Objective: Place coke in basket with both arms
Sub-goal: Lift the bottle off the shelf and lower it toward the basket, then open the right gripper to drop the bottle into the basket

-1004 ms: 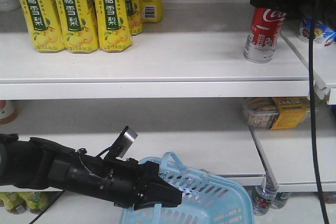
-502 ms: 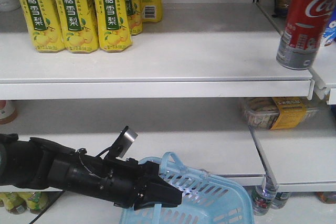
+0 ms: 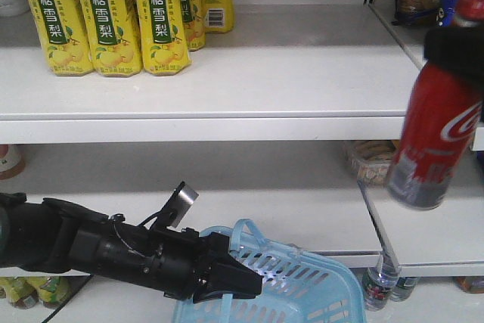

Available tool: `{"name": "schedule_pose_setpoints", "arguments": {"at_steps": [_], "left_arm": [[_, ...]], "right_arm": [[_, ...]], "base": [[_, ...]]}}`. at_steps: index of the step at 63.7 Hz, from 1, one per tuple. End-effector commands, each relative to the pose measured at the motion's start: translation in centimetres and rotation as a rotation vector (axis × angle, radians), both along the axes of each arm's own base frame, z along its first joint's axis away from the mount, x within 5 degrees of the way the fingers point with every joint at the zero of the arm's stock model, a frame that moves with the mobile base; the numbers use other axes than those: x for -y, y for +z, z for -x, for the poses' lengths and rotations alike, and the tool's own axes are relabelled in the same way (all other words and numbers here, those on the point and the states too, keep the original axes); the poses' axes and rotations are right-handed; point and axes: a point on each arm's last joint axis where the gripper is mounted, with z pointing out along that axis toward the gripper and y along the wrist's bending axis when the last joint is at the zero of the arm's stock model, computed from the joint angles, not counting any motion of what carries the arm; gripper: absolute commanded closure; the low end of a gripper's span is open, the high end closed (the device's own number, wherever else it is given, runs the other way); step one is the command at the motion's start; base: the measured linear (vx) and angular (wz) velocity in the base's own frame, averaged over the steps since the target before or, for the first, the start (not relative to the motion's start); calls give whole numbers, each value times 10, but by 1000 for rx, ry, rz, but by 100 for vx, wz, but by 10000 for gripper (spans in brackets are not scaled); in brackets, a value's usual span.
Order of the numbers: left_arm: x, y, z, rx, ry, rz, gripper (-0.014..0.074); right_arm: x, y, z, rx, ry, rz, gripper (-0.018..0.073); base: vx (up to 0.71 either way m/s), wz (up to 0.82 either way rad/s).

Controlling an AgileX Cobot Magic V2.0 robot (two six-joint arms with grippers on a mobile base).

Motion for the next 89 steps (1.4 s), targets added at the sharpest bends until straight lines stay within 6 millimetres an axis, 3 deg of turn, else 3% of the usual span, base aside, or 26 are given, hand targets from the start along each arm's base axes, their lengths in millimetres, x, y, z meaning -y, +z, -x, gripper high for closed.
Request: {"name": "schedule_pose_setpoints", "arguments": {"at_steps": [1, 16, 32, 41, 52, 71, 89], "left_arm": [[4, 28, -3, 27, 28, 142, 603], [4, 28, -3, 26, 28, 143, 603], [4, 28, -3, 27, 28, 142, 603], [4, 28, -3, 27, 28, 142, 603], [4, 28, -3, 27, 28, 142, 603], [4, 28, -3, 27, 28, 142, 603], [4, 28, -3, 27, 28, 142, 603]], "right_arm": [[-7, -5, 2, 32, 65, -67, 564], [-17, -86, -7, -196, 116, -149, 564], [-18, -160, -15, -353, 66, -170, 564], [-21, -188, -19, -408, 98, -130, 564], [-27, -207, -34, -456, 114, -146, 564], [-34, -261, -62, -687, 83, -135, 558], [-35, -310, -71, -864, 66, -72, 480]], "base": [[0, 0], [0, 0], [0, 0], [0, 0], [0, 0], [0, 0], [0, 0]]}}
